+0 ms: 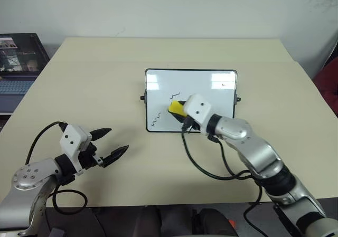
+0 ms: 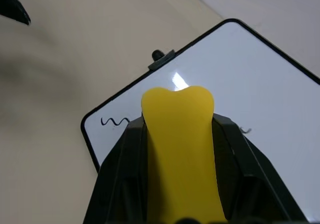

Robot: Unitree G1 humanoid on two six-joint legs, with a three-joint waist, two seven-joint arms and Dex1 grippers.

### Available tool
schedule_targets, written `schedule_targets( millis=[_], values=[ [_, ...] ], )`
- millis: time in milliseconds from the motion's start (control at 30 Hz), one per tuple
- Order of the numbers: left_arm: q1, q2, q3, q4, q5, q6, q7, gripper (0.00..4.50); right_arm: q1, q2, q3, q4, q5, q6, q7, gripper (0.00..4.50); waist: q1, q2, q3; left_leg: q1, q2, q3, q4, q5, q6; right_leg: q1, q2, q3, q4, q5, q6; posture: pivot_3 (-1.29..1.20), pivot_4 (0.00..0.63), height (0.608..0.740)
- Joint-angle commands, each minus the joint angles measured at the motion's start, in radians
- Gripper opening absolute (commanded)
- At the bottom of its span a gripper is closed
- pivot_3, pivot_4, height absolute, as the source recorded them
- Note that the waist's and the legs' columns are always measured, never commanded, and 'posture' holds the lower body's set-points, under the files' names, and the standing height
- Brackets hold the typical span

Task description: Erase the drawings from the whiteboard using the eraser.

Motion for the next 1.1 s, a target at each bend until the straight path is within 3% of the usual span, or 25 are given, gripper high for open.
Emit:
schedule_targets(
  millis=[33,200,733,1100],
  values=[
    [0.011,0.024,0.027,-0.022,-0.011,-0.004,-0.023,4.50,-0.109,0.038,0.077,0.069,-0.127,-0.027,0.013,1.35,-0.001,0.000,0.000,0.000,0.000,0.000,0.000,0.000,0.000,0.000,0.000,0.000,0.000,0.000,0.000,0.00,0.150,0.740],
    [0.043,0.035,0.041,-0.037,-0.015,0.000,-0.045,4.50,-0.185,0.081,0.149,0.170,-0.243,-0.070,0.038,1.35,0.000,-0.001,-0.001,-0.001,0.001,0.000,0.000,0.000,0.000,-0.006,0.000,0.000,0.001,0.000,0.000,0.00,0.150,0.740],
    [0.069,0.037,0.032,-0.093,-0.017,0.018,-0.063,4.50,-0.227,0.173,0.105,0.376,-0.317,-0.115,0.100,1.34,0.000,-0.003,-0.002,-0.005,0.001,-0.001,0.000,0.000,0.000,-0.007,-0.001,-0.001,0.004,0.000,0.000,0.00,0.150,0.740],
    [0.030,0.023,-0.001,-0.103,-0.015,0.029,-0.054,4.50,-0.149,0.175,0.165,0.438,-0.352,-0.090,0.230,1.34,-0.001,-0.004,-0.002,-0.004,0.001,-0.001,0.002,0.000,0.000,-0.008,-0.001,-0.001,0.010,0.000,0.000,0.00,0.150,0.740]
  ],
)
